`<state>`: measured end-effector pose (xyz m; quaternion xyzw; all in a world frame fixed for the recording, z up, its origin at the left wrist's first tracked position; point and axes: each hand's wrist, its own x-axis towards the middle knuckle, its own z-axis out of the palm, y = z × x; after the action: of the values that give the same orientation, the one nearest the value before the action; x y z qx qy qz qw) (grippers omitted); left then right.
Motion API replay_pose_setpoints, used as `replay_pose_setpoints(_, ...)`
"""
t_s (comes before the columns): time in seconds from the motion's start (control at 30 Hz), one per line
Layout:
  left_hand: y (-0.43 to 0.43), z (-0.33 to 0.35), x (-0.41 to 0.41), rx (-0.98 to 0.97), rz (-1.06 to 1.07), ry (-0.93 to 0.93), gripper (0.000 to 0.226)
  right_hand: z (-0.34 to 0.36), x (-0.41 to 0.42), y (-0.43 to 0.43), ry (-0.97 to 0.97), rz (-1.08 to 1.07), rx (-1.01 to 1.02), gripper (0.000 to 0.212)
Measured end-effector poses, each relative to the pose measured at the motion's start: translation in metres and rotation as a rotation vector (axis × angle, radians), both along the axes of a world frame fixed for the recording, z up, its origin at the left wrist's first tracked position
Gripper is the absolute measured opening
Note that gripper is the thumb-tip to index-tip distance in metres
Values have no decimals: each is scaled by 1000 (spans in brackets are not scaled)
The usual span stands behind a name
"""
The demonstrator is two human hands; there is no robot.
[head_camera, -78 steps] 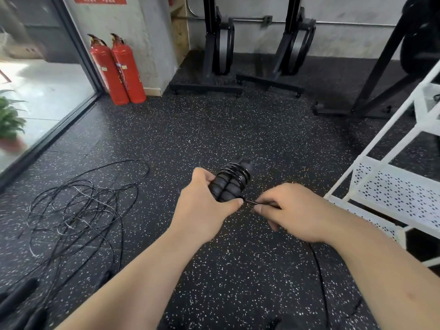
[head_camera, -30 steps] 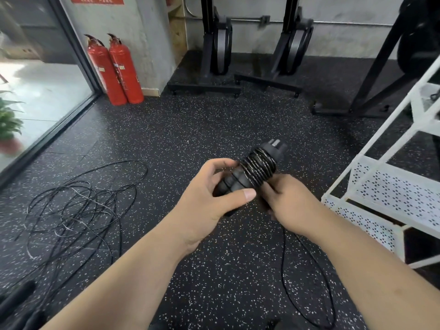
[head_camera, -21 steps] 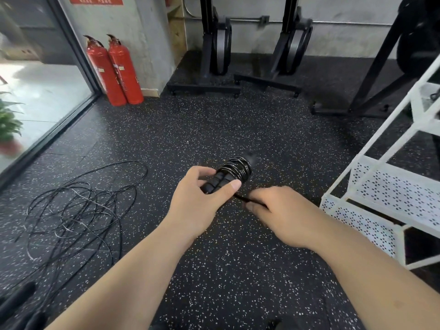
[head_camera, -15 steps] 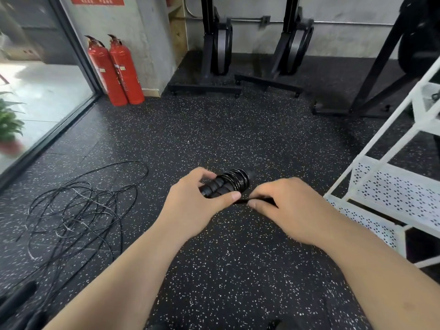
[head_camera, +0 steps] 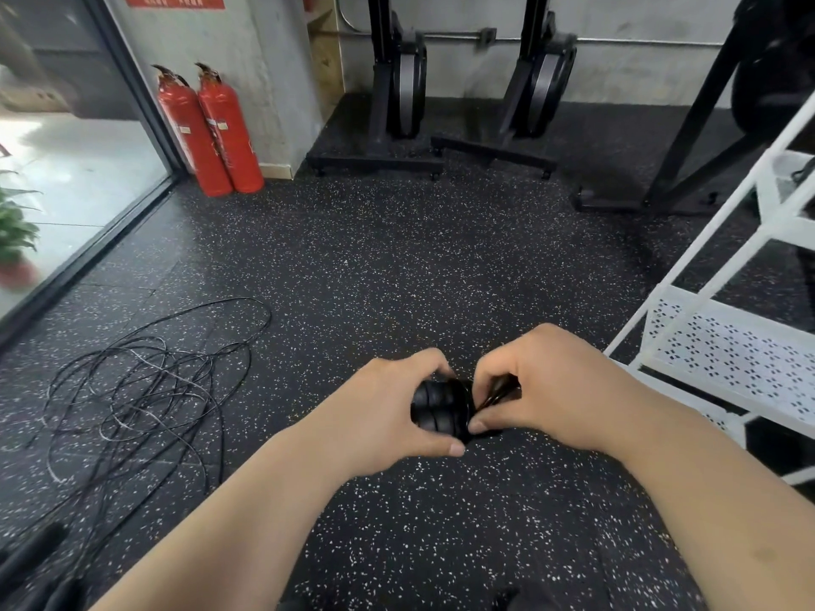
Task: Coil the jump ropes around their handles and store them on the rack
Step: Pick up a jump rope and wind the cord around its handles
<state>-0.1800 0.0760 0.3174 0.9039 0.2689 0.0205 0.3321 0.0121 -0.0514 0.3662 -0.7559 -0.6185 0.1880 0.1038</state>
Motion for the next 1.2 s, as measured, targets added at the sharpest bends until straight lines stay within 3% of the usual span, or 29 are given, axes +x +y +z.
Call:
replay_pose_setpoints(0.47,2,-2,5,-155,284,144,69,1,-9,4,-108,65,38,25)
replay_pose_setpoints(0.6,-4,-1,5,-124,155,208,66,0,-12,4,-122,109,35,24)
replay_pose_setpoints(0.8,-9,3,2,-88,-87,136,59,2,1,-1,107,47,-11,27)
replay_pose_setpoints(1.0,-11,11,2,-143,-131,60,66,4,13,-3,198,-12,34,41)
replay_pose_setpoints(1.2,-13,13,1,-169,-122,52,55,-1,15,-3,223,-23,80,43)
